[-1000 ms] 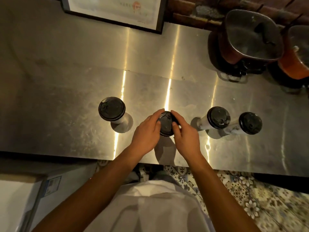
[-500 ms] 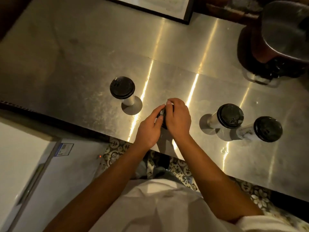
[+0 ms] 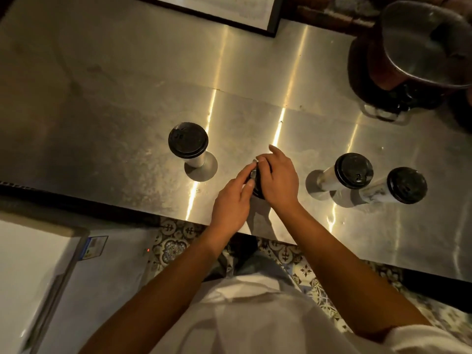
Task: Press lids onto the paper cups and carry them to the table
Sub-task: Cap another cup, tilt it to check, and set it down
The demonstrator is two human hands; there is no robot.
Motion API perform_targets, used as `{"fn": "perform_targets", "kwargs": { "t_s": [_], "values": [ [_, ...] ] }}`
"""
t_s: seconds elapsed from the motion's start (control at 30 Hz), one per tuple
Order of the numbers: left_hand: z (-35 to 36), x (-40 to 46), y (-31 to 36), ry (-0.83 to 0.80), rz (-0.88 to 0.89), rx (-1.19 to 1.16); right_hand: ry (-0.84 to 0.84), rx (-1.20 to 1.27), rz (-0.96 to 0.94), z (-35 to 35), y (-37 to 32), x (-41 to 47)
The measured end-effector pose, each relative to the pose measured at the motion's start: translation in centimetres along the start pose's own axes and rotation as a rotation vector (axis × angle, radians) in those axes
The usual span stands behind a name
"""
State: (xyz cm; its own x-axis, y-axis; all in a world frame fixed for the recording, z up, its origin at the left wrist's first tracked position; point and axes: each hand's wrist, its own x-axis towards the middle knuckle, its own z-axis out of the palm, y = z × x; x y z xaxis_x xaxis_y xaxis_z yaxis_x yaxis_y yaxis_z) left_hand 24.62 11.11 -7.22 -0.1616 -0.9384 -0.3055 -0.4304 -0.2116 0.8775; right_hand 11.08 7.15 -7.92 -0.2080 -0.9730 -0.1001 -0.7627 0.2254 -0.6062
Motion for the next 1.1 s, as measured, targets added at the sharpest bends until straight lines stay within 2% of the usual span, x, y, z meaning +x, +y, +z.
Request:
{"fn": "perform_targets", "kwargs": {
  "t_s": [0.17,0.4,0.53,0.63,0.7,0.83,0.97,1.1],
  "values": [
    [-0.4,0.3,-0.3,-0.036,-0.002,-0.014,0.002,-0.029,0.005,0.4,0.0,0.2],
    [-0.9,0.9,-0.1,0.004,-0.026,-0.073,-0.020,-0.062,-0.030,-0.2,-0.6,0.8],
    [-0.4,0.9,-0.1,-0.020,-0.025,-0.068,-0.156,-0.041,-0.062,-1.6,-0.3,1.7],
    [-0.4,0.9,-0.1,-0.019,-0.030,-0.093,-0.257,-0.071,0.021,-2.2,-1.2,2.6],
    [-0.5,0.8,-0.2,-0.015,-0.043,-0.100,-0.211,-0.125,0.053,-1.8,-1.7,2.4],
    [-0.2,0.4,-0.3,-0.032,-0.048,-0.093,0.006,-0.105,0.048,-0.7,-1.5,0.7],
    [-0.3,0.5,-0.3,-0.040,-0.052,-0.090,0.008,-0.083,0.055,-0.7,-1.4,1.0],
    [-0.9,0.4,0.3,-0.051,-0.038,-0.094,-0.078,-0.211,0.077,-1.1,-1.9,1.1]
  ]
}}
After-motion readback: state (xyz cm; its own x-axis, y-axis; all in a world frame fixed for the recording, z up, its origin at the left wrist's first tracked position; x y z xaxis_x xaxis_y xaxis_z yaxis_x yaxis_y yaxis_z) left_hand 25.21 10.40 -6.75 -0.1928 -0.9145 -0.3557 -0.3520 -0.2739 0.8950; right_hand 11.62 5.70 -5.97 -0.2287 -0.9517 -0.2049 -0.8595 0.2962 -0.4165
